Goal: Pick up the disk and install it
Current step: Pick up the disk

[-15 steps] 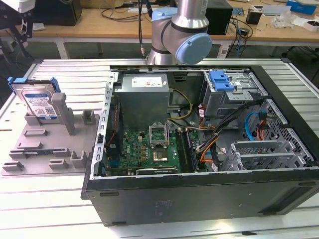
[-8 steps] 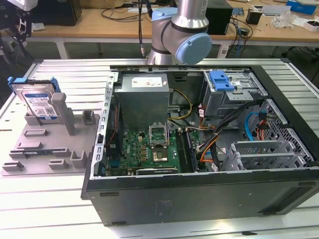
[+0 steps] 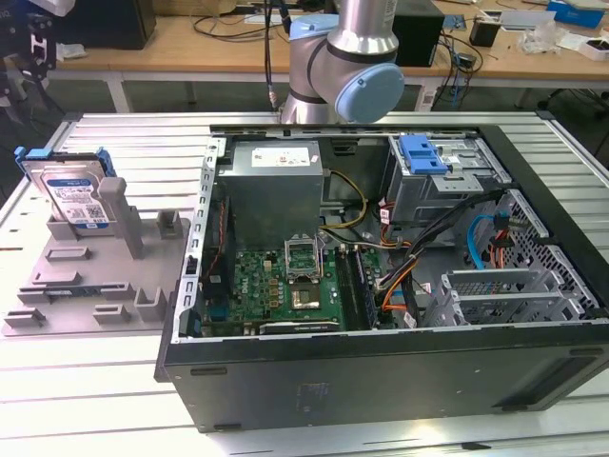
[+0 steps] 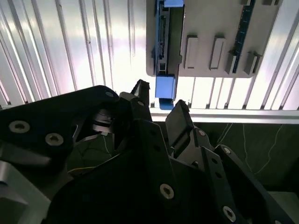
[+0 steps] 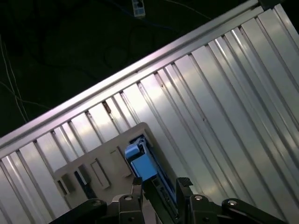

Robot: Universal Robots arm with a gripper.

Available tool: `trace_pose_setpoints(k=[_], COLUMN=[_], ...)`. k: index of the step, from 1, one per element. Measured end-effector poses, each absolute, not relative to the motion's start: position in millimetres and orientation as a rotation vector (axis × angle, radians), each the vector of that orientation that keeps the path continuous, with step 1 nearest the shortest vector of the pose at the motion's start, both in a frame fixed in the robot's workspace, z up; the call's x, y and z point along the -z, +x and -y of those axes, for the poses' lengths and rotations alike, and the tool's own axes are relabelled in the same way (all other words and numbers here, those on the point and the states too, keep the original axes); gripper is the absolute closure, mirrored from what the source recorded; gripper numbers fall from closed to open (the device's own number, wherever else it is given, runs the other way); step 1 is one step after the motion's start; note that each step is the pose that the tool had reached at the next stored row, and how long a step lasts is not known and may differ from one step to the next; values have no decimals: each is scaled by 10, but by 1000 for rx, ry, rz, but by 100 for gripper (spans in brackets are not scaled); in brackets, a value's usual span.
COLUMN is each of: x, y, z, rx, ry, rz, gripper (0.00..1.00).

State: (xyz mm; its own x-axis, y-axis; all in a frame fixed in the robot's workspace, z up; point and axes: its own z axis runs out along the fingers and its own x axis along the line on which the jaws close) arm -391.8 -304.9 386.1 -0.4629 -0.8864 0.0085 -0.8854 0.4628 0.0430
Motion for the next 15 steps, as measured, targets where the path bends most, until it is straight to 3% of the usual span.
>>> trace_pose_setpoints(k=[15], x=[-3836], y=[-3918], z=[3049], rx=[40], ry=[2018], rz=[2361], gripper=[58])
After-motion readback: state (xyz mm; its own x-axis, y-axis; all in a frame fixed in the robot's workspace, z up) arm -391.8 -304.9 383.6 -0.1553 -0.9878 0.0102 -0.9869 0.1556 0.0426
